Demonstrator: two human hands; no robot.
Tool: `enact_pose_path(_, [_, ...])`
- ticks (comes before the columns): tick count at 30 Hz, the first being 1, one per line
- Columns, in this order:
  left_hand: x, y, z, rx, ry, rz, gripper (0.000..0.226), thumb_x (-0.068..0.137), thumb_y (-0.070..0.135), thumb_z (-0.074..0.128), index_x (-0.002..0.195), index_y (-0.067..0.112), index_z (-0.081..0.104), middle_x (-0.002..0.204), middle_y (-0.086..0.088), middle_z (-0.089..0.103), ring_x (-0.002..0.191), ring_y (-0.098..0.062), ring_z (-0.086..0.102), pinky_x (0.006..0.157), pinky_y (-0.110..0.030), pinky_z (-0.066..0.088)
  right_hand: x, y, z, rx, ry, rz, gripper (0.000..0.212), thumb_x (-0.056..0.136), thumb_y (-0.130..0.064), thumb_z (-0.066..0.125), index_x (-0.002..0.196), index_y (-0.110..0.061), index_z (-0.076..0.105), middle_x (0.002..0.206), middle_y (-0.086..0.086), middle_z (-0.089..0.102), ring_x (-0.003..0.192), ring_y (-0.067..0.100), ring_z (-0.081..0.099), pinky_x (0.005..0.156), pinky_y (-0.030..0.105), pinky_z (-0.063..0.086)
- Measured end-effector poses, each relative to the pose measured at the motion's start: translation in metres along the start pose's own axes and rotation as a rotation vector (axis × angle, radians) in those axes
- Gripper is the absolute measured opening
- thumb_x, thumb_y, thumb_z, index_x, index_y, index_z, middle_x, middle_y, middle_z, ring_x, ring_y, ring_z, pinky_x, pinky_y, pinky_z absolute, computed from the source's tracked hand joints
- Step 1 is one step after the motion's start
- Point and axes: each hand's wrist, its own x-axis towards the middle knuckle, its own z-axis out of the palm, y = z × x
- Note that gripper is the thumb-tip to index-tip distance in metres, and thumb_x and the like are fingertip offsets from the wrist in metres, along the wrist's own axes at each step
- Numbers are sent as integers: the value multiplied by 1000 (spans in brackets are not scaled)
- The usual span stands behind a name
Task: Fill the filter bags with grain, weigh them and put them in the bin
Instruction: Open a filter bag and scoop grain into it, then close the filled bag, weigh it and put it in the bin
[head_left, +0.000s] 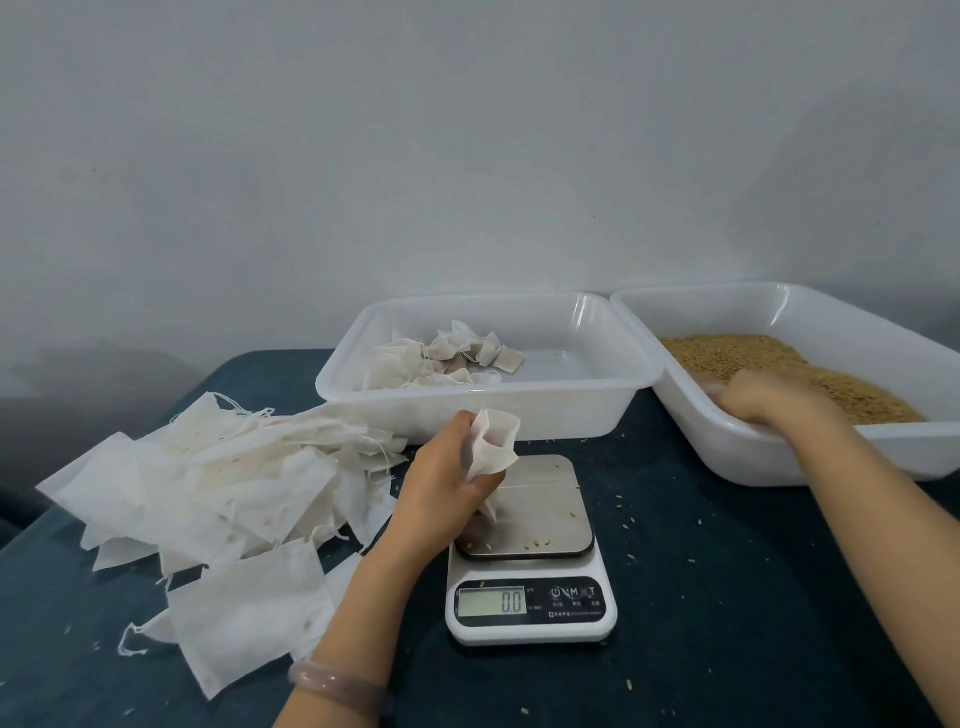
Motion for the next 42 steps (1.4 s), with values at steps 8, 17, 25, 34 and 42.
enact_pose_path(8, [0, 0, 1, -9, -1, -6, 17, 79, 33, 59, 92, 27, 50, 81, 8, 60, 72, -11, 53, 62, -33, 44, -7, -1, -12, 6, 135, 66, 27, 95, -11, 50, 118, -5, 61, 103, 12, 62, 92, 28, 60, 81, 37, 51])
enact_pose_path(17, [1, 0, 2, -16, 3, 15, 18, 78, 34, 60, 91, 26, 51, 81, 8, 59, 70, -10, 52, 60, -28, 42, 15, 11, 0, 94, -61, 60, 86, 88, 2, 42, 156, -36, 6, 163, 11, 16, 140, 39, 34, 111, 52, 37])
enact_pose_path(25, [2, -1, 2, -39, 21, 51, 15, 79, 38, 60, 88, 34, 48, 81, 11, 59, 68, -6, 50, 57, -18, 38, -20, -9, -9, 397, -160, -87, 22, 102, -11, 39, 98, -7, 61, 100, 14, 66, 73, 23, 61, 65, 32, 46])
enact_pose_path(34, [7, 0, 1, -54, 31, 46, 16, 79, 41, 58, 87, 32, 48, 82, 11, 60, 67, -7, 52, 58, -21, 41, -20, -1, -10, 746, 76, 26, 37, 97, -32, 57, 74, -4, 54, 61, 11, 53, 51, 22, 45, 51, 28, 36])
enact_pose_path(42, [16, 5, -6, -49, -29, 46, 20, 80, 36, 58, 86, 53, 48, 78, 16, 62, 67, -6, 57, 56, -16, 41, -30, 3, -9, 803, 297, -152, 25, 95, -38, 55, 85, -17, 63, 78, 4, 67, 63, 24, 59, 67, 43, 52])
